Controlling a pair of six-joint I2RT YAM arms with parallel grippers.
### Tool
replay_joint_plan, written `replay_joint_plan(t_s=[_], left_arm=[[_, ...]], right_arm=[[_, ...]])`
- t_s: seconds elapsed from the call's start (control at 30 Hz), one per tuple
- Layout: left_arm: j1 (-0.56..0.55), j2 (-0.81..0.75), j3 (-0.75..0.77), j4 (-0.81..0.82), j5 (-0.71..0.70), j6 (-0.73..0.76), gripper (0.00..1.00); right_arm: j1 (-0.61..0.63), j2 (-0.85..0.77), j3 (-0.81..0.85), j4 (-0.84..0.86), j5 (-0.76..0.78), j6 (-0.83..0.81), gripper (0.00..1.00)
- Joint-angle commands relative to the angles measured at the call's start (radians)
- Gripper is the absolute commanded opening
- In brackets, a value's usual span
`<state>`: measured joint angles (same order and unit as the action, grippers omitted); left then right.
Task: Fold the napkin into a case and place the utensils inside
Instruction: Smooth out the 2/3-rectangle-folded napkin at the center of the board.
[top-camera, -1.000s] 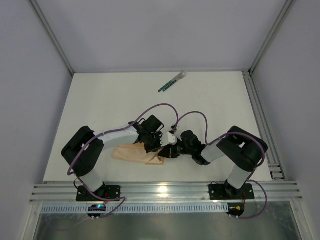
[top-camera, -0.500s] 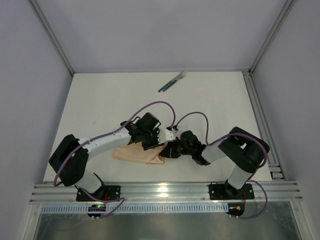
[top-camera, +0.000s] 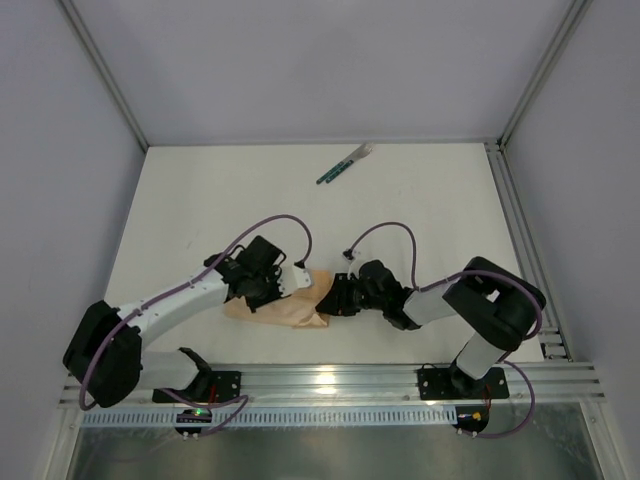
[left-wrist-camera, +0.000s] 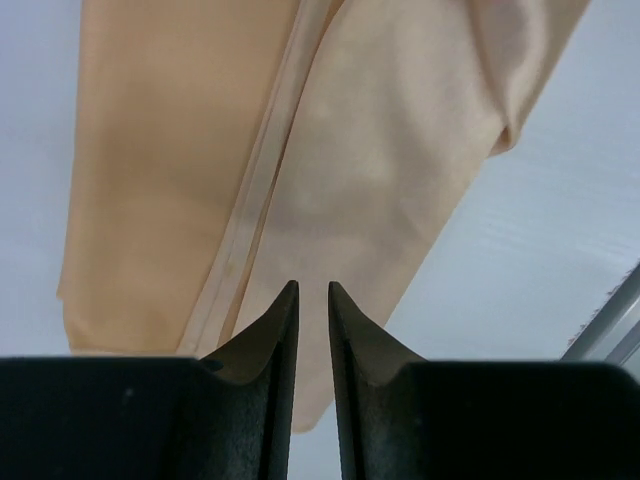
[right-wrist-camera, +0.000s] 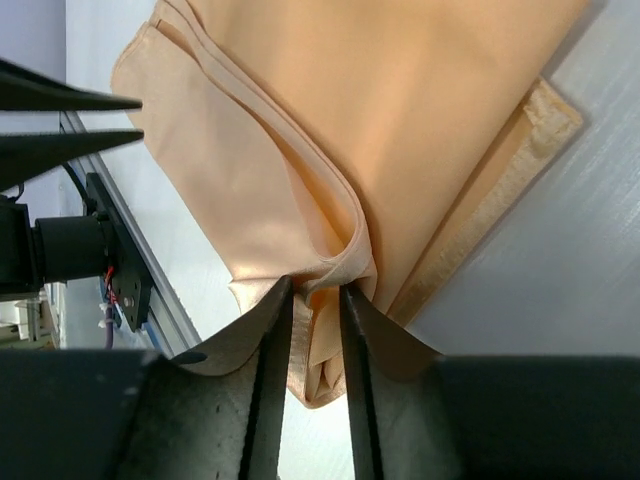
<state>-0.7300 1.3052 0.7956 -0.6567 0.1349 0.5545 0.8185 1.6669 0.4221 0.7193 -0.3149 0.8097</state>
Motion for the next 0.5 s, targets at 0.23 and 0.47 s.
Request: replay_joint_plan(t_s=[0.23,0.47], left_arm=[[0.174,-0.179,-0.081,-0.089,-0.063,0.010,0.19],[0.188,-0.205,-0.107,-0.100,-0.080,-0.011,0.20]], right_arm=[[0.008,-0.211,0.063,-0.303,0.121,-0.109,0.47],[0.016,-0.370,0.135,-0.616,0.267,-0.248,0.50]])
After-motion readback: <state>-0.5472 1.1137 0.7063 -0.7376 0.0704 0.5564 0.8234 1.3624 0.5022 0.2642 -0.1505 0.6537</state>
